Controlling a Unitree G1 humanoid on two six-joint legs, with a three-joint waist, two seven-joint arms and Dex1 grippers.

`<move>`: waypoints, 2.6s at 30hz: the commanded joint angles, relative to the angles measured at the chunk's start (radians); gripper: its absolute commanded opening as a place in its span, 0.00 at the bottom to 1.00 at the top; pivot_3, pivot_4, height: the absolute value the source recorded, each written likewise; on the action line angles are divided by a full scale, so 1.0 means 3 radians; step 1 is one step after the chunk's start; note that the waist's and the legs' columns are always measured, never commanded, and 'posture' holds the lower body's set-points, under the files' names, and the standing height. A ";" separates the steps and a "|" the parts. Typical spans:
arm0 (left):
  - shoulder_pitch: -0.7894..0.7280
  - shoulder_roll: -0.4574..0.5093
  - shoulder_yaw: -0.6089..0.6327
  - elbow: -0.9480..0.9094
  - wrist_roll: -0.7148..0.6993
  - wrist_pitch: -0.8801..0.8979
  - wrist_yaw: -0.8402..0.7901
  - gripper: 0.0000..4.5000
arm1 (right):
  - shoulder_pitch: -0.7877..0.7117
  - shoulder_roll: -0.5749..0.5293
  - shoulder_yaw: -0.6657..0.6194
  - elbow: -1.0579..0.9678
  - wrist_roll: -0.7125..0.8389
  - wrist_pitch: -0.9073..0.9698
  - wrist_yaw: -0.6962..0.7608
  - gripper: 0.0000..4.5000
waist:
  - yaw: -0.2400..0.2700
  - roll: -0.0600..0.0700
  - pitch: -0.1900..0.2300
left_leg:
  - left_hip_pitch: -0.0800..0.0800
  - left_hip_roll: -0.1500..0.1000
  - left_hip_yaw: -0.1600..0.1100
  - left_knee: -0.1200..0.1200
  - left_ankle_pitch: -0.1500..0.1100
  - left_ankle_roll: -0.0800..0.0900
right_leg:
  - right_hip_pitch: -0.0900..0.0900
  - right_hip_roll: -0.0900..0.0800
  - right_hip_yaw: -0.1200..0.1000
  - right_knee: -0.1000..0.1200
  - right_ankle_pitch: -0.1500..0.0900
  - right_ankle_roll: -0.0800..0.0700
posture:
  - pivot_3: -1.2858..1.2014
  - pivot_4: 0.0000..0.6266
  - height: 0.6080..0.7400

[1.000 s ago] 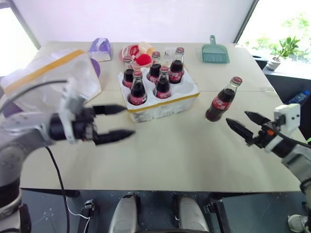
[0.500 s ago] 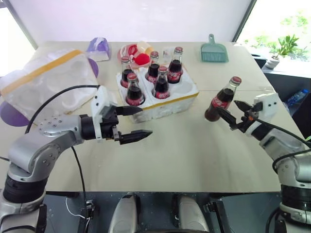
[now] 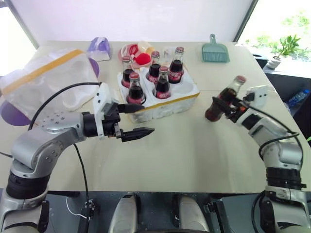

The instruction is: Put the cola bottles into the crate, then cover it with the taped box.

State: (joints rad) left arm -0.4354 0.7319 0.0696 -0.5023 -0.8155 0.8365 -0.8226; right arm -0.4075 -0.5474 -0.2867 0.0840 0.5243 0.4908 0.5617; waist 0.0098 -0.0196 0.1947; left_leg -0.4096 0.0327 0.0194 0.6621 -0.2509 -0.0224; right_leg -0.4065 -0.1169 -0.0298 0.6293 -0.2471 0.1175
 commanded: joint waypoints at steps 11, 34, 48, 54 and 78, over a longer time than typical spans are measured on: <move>-0.0076 -0.0034 0.0047 -0.0016 0.0040 -0.0131 0.0070 1.00 | -0.1194 -0.0155 -0.0152 -0.0442 0.0588 0.0449 0.0053 0.62 | -0.0040 0.0023 0.0014 | -0.0005 0.0001 0.0002 -0.0006 0.0000 0.0000 | -0.0011 0.0001 0.0002 0.0003 0.0000 0.0000 | 0.52 0.24 0.97; 0.0085 -0.0048 0.0159 -0.0143 0.0077 -0.0197 0.0262 1.00 | -0.1716 0.0518 0.0963 0.1255 -0.0712 -0.0698 0.0568 0.62 | -0.0082 0.0019 0.0013 | -0.0029 0.0000 0.0001 0.0000 0.0001 -0.0001 | -0.0030 0.0000 0.0000 0.0005 0.0001 0.0002 | 0.52 0.24 0.97; 0.0397 0.0510 0.0601 -0.0069 0.0097 -0.0147 -0.0022 1.00 | -0.1638 0.0242 0.0988 0.0936 -0.0661 -0.0303 0.1262 0.99 | -0.0088 0.0019 0.0013 | -0.0033 0.0001 0.0002 -0.0002 0.0003 -0.0004 | -0.0040 0.0000 0.0001 0.0009 0.0002 0.0001 | 0.52 0.24 0.97; 0.1022 0.1411 0.1654 0.0234 0.0137 0.0034 -0.0796 1.00 | -0.1520 -0.0468 0.0685 -0.0035 -0.0022 0.0483 0.1873 0.99 | -0.0079 0.0021 0.0016 | -0.0057 0.0001 0.0002 -0.0002 0.0003 -0.0004 | -0.0065 0.0000 0.0000 0.0010 0.0002 0.0001 | 0.52 0.24 0.97; -0.1805 0.2345 -0.0601 0.5296 0.3431 -0.2921 -0.2183 1.00 | -0.1663 -0.1088 0.0413 -0.0501 0.0545 0.1020 0.2050 0.99 | -0.0060 0.0017 0.0015 | -0.0059 0.0003 0.0016 -0.0002 0.0003 -0.0004 | -0.0073 -0.0001 -0.0002 0.0021 0.0002 0.0001 | 0.52 0.24 0.97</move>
State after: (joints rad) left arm -0.9218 1.4387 -0.0689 1.0245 0.1369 -0.0144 -1.4975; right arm -0.9039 -0.8649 -0.1280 -0.0229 0.6624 0.7942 1.1909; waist -0.0082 -0.0145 0.1992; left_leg -0.4272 0.0334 0.0243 0.6623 -0.2499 -0.0237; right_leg -0.4283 -0.1172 -0.0301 0.6362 -0.2463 0.1182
